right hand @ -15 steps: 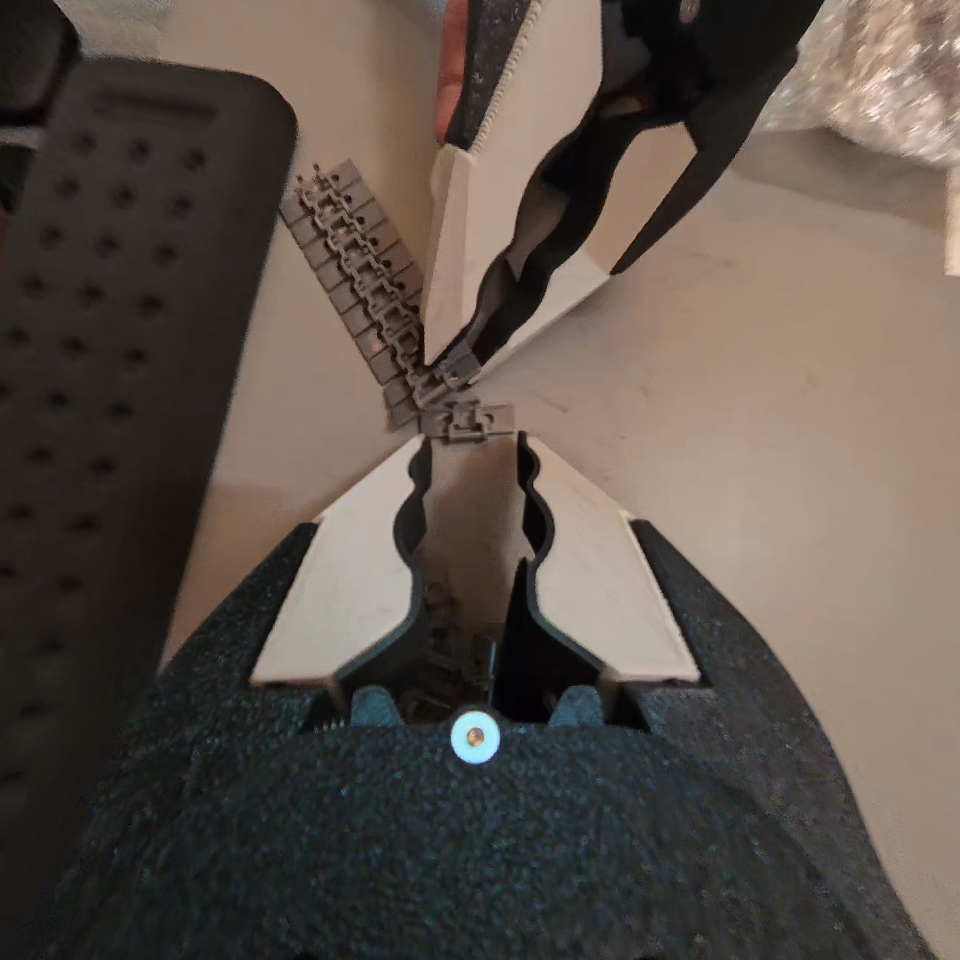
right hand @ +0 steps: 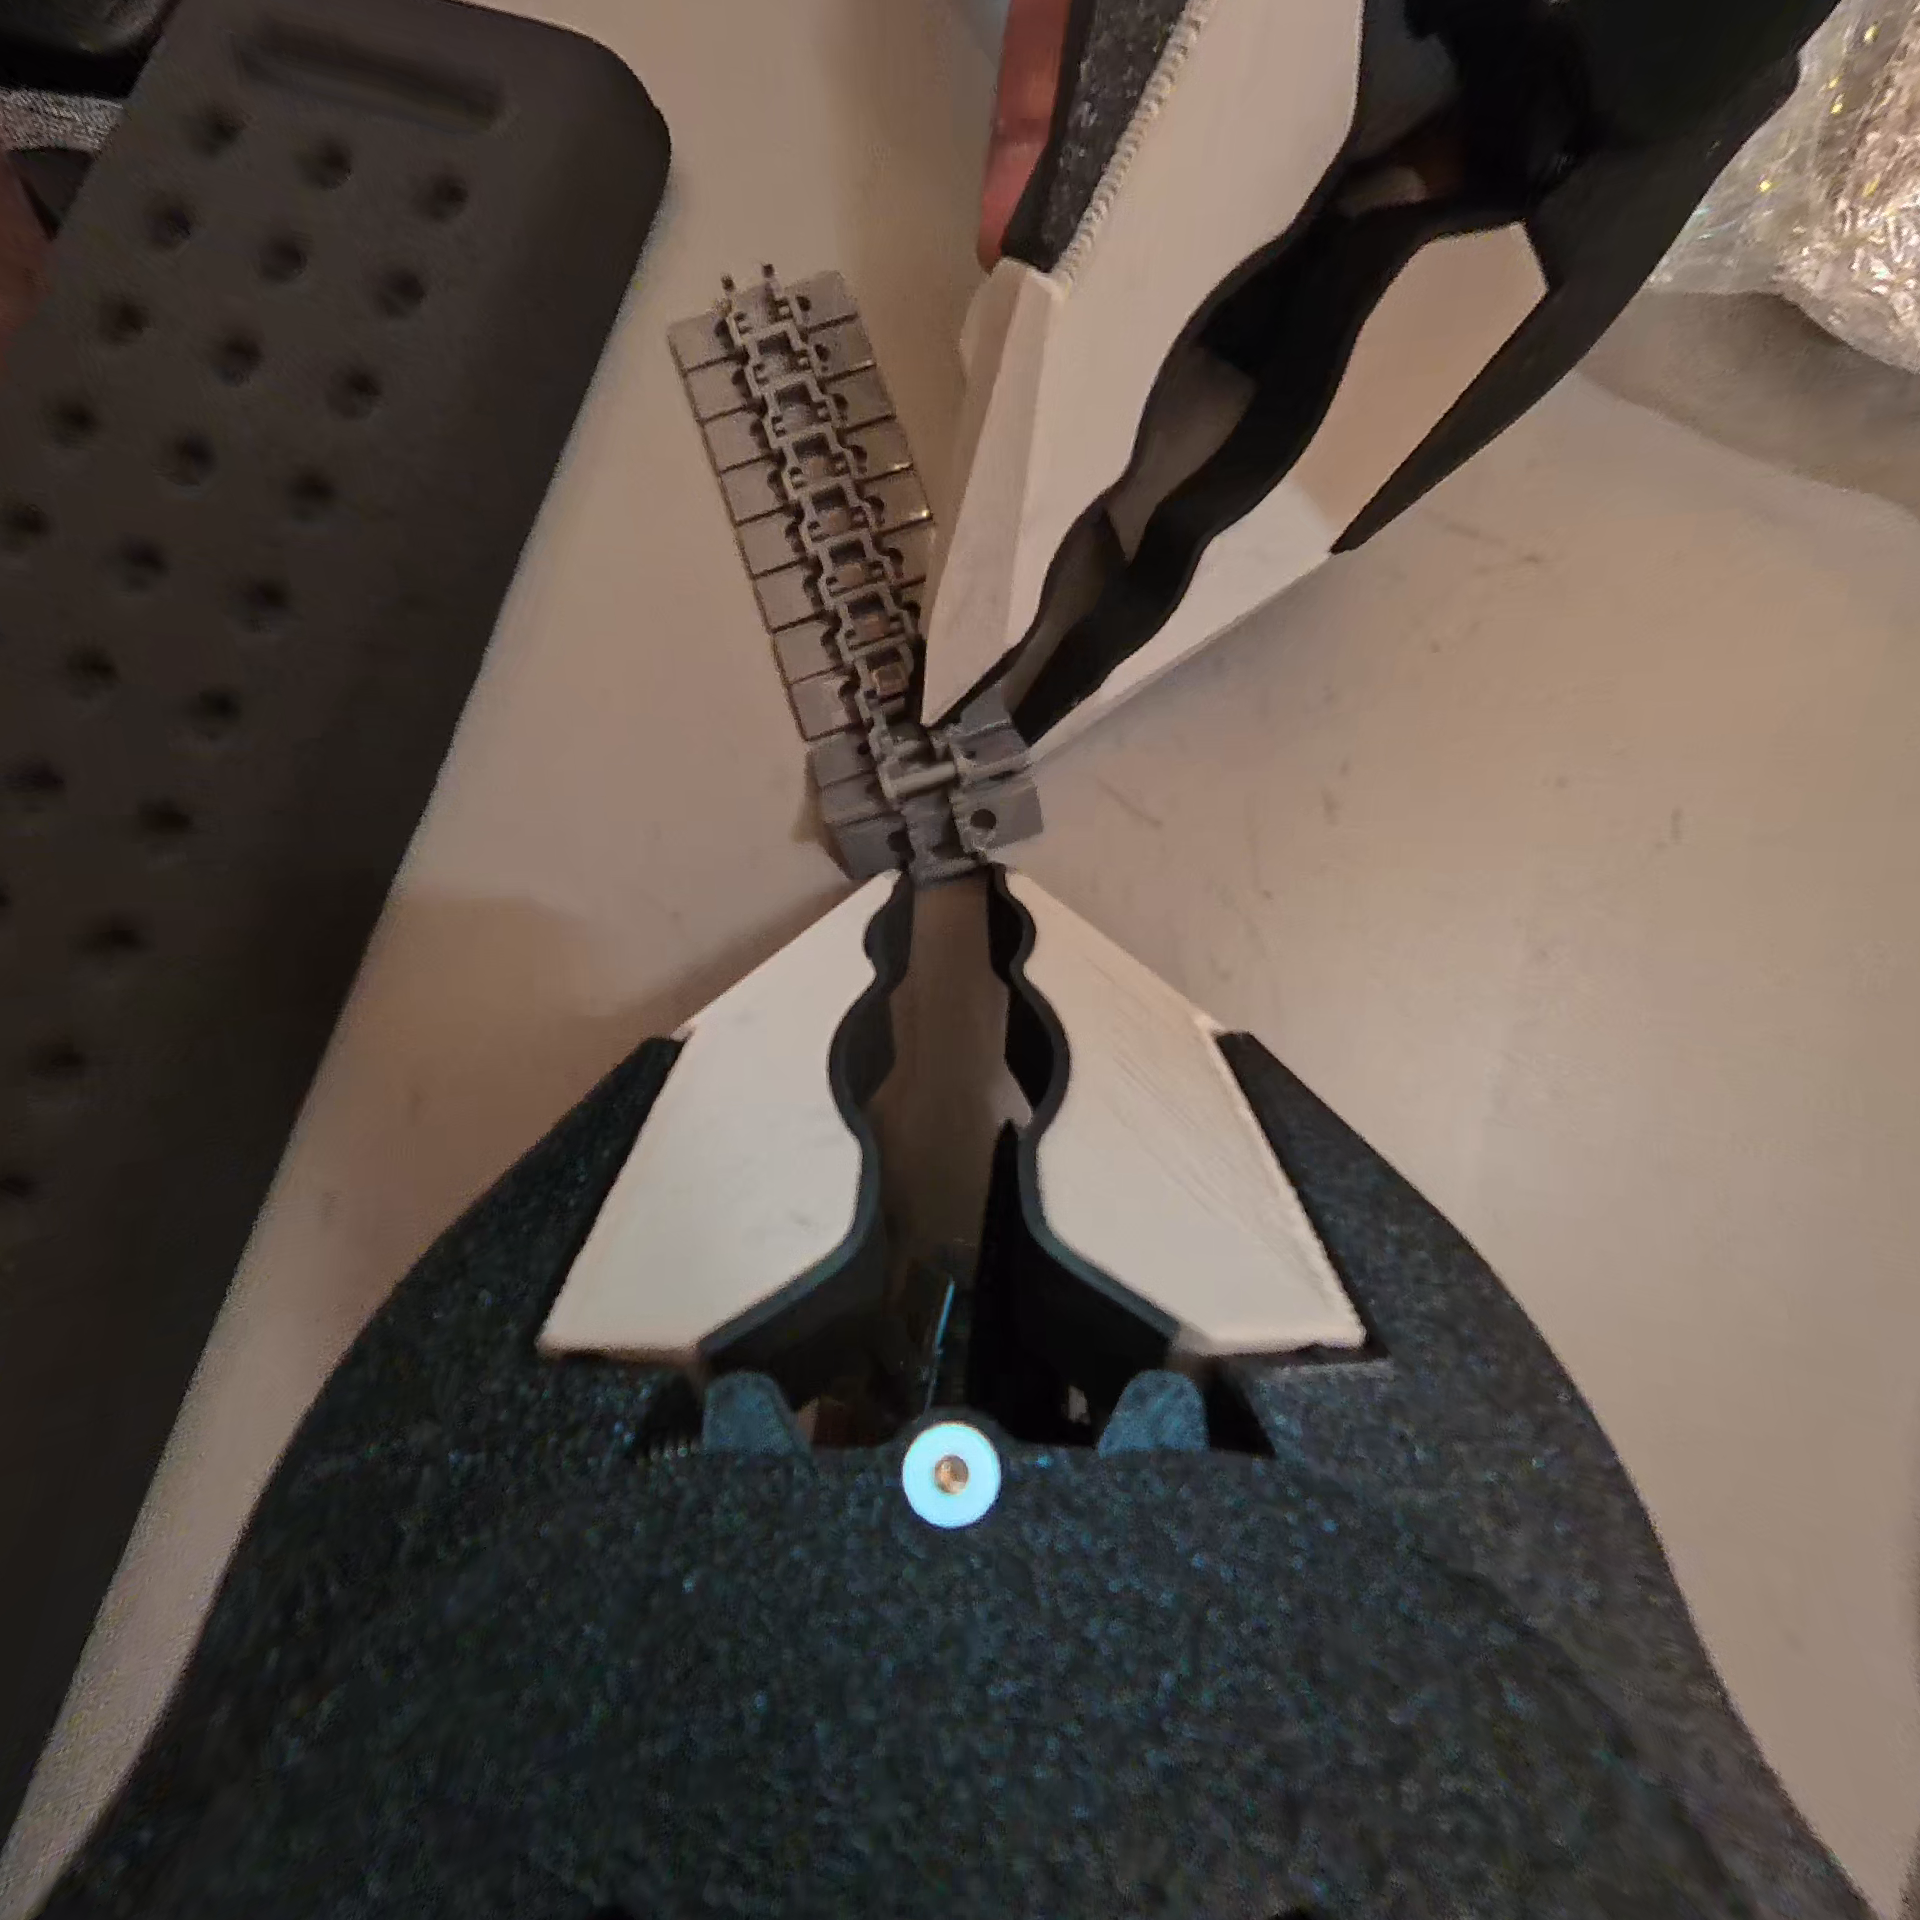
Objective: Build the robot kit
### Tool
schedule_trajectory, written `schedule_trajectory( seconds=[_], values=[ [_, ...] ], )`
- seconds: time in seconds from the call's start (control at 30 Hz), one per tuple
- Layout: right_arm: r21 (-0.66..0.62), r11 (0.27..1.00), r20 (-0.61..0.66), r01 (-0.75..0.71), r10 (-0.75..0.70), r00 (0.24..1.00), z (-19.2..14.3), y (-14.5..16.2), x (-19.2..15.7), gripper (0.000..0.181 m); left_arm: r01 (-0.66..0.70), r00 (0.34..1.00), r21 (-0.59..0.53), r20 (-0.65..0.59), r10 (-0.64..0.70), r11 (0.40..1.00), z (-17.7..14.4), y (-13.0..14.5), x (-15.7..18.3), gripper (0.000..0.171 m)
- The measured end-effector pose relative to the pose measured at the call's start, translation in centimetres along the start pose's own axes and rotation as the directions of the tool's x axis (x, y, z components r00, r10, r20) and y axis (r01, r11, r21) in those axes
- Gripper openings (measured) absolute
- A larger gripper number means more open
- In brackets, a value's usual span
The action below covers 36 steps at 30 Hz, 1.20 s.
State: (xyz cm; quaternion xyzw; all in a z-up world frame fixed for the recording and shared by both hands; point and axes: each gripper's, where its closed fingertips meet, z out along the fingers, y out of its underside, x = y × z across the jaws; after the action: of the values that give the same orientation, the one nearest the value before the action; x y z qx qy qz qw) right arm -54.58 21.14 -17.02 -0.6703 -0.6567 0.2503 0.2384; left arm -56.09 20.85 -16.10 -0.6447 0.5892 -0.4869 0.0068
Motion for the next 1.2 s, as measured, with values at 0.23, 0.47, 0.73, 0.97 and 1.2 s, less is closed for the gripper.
schedule_trajectory(
  seconds=[0.23,0.47,0.73,0.97,1.2],
  values=[
    [-0.035,0.999,-0.046,0.009,-0.011,0.999,-0.2,0.2,0.2,0.015,0.022,0.999,0.016,-0.027,-0.022,1.000,-0.2,-0.2,0.0,0.013],
    [-0.040,0.999,-0.075,0.007,-0.010,0.997,-0.8,0.0,0.4,0.014,0.018,0.999,0.012,-0.034,-0.017,1.000,-0.2,-0.1,0.1,0.013],
    [0.007,0.999,-0.075,-0.033,0.034,0.997,-1.8,-0.7,0.5,0.016,0.033,0.999,0.032,-0.041,-0.032,0.999,-0.3,-0.4,0.0,0.013],
    [0.036,0.996,-0.022,-0.081,0.082,0.996,-1.6,-1.0,-0.2,0.023,0.013,0.999,0.025,-0.048,-0.012,1.000,-0.2,-0.3,0.3,0.013],
    [0.005,0.997,-0.036,-0.071,0.071,0.997,-1.1,-0.2,0.3,0.023,0.038,0.999,0.064,-0.033,-0.036,0.997,-0.2,-1.2,-0.2,0.013]
  ],
)
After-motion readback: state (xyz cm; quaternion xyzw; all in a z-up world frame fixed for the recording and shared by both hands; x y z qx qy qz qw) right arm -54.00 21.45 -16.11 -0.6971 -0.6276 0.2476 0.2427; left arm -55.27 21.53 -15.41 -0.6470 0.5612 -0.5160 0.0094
